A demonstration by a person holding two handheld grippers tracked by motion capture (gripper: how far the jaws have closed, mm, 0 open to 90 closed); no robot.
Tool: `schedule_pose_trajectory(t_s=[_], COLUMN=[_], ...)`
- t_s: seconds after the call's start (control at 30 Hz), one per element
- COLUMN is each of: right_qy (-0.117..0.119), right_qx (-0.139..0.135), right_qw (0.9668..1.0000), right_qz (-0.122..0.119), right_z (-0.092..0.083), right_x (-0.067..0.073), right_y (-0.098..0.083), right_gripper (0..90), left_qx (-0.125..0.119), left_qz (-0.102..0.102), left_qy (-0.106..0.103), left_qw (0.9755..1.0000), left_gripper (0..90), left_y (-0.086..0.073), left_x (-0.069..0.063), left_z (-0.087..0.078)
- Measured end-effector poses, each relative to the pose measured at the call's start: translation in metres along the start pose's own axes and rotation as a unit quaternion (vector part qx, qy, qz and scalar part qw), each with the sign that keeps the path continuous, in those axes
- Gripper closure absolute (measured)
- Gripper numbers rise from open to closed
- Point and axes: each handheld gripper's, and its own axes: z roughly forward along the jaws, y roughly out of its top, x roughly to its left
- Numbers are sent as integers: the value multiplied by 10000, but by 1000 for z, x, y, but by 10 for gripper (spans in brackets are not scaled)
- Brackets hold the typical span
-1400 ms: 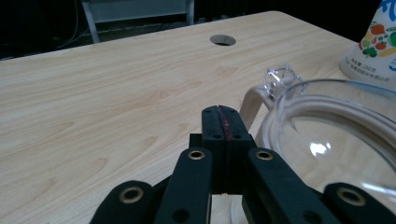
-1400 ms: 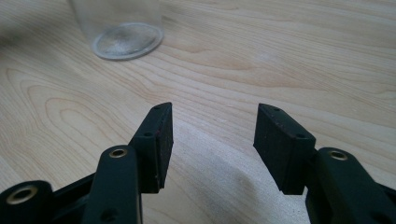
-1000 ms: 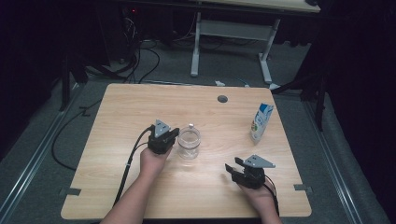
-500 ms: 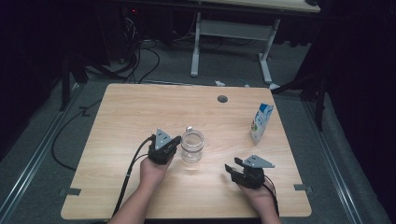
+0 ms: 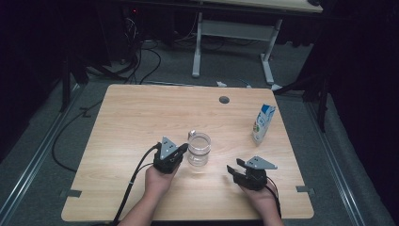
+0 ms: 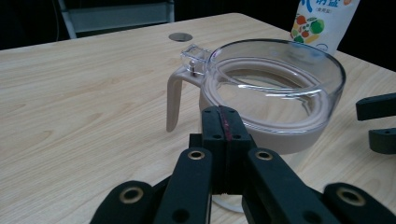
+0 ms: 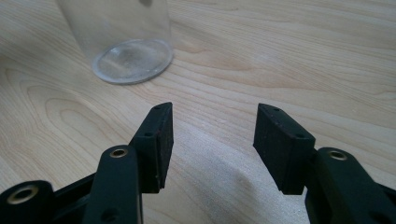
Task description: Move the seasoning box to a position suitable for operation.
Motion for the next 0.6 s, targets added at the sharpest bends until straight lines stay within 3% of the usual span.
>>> schedule_pose_trajectory(t_s=[0.47,0.6], right_qy=[7,7], right_qx=[-35,-51], right_qw=[10000,10000], right_qz=[-17,-17], right_z=[0,-1], right_x=[0,0], right_y=[0,0], right_gripper=[481,483], left_qx=[21,44], left_qz=[95,56], left_qy=[-228,-186], left_qw=[9997,9998], left_gripper=[899,897], left_y=[1,0], left_x=[-21,-19], left_z=[2,-1])
